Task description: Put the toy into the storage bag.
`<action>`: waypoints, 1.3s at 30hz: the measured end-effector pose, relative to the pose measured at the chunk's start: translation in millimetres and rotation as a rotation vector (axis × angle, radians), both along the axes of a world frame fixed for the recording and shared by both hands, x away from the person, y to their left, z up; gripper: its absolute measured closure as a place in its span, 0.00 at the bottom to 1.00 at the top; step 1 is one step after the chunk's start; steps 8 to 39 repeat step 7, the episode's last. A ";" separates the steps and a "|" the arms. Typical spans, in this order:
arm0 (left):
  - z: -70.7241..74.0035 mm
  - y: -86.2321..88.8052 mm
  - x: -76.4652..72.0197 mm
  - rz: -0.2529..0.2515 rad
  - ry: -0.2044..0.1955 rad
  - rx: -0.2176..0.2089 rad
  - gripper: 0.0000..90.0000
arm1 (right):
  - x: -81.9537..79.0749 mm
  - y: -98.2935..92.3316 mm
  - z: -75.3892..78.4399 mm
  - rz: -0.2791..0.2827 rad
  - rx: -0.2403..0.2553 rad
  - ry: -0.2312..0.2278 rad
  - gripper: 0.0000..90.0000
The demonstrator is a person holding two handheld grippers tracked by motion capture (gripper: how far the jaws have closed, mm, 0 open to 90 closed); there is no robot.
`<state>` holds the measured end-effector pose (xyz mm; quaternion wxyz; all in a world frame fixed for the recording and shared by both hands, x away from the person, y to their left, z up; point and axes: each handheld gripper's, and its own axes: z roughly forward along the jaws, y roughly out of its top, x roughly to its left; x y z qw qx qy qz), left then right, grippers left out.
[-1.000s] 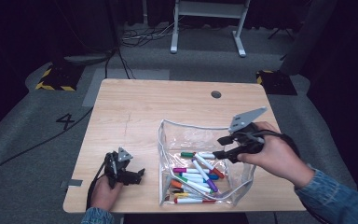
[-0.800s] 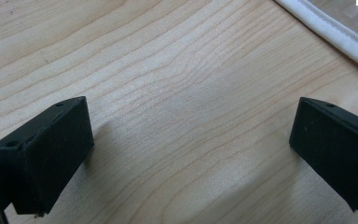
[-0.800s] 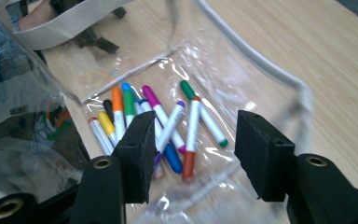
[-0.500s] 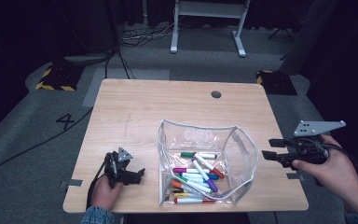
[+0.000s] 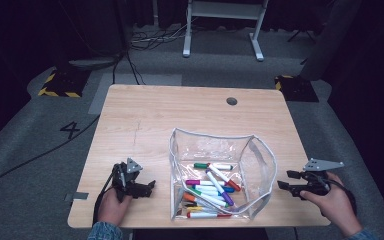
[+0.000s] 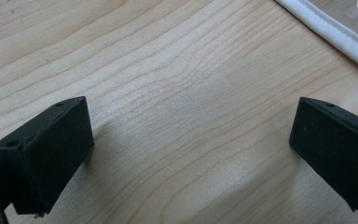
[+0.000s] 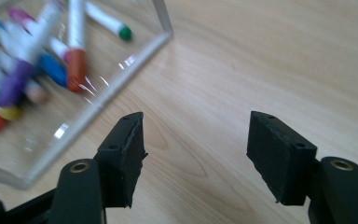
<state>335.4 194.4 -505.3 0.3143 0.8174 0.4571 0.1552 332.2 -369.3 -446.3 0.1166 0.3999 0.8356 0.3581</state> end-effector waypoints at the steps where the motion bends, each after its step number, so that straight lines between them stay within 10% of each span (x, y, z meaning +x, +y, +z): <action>1: 0.0 0.0 0.0 0.000 0.000 0.000 0.00 | 0.6 0.0 -9.6 -0.002 -0.007 0.005 0.40; 7: -0.1 0.0 -0.5 0.003 -0.003 0.002 0.00 | 1.1 0.3 -43.5 -0.034 -0.034 -0.012 0.35; 39: -0.1 0.0 -0.5 0.003 -0.003 0.002 0.00 | 1.1 0.3 -43.5 -0.034 -0.034 -0.012 0.35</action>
